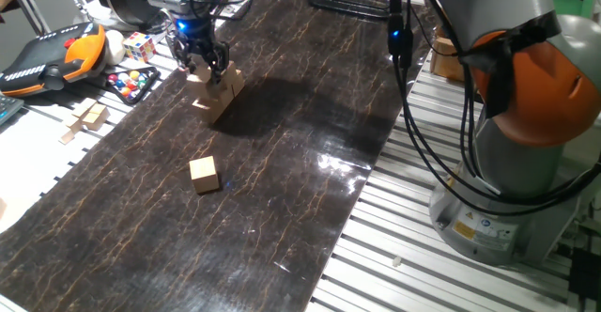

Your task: Stack the blocks into a pyramid shape

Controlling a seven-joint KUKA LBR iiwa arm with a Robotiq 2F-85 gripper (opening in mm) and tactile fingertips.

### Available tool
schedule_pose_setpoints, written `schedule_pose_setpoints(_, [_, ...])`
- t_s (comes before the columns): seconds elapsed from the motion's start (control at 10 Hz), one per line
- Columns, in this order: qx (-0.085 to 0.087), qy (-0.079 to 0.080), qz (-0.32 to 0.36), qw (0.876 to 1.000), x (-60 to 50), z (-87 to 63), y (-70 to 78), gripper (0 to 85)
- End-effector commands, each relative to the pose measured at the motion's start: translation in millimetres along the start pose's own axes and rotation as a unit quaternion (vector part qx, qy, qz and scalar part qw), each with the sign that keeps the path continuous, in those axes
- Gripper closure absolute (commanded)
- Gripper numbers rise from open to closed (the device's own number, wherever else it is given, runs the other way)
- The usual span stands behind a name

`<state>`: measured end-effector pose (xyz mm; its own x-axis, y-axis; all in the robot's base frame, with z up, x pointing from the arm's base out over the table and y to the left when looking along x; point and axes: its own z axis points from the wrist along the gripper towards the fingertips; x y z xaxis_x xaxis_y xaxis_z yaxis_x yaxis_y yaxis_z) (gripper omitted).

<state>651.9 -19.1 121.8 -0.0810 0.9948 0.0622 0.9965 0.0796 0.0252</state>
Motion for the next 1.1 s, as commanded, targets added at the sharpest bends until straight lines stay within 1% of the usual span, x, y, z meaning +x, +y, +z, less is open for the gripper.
schedule_pose_setpoints(0.0, [-0.001, -0.001, -0.002, 1.0, -2.6, 0.7, -0.3, 84.3])
schedule_pose_setpoints(0.2, [-0.003, 0.001, -0.006, 1.0, -6.5, 3.8, 0.3, 84.3])
schedule_pose_setpoints(0.5, [-0.004, 0.001, -0.003, 1.0, -7.3, 5.3, 0.6, 84.3])
schedule_pose_setpoints(0.8, [-0.006, 0.0, -0.007, 1.0, -10.4, 9.1, 1.8, 84.3])
schedule_pose_setpoints(1.0, [-0.005, 0.0, -0.007, 1.0, -12.4, 9.8, 1.1, 84.3])
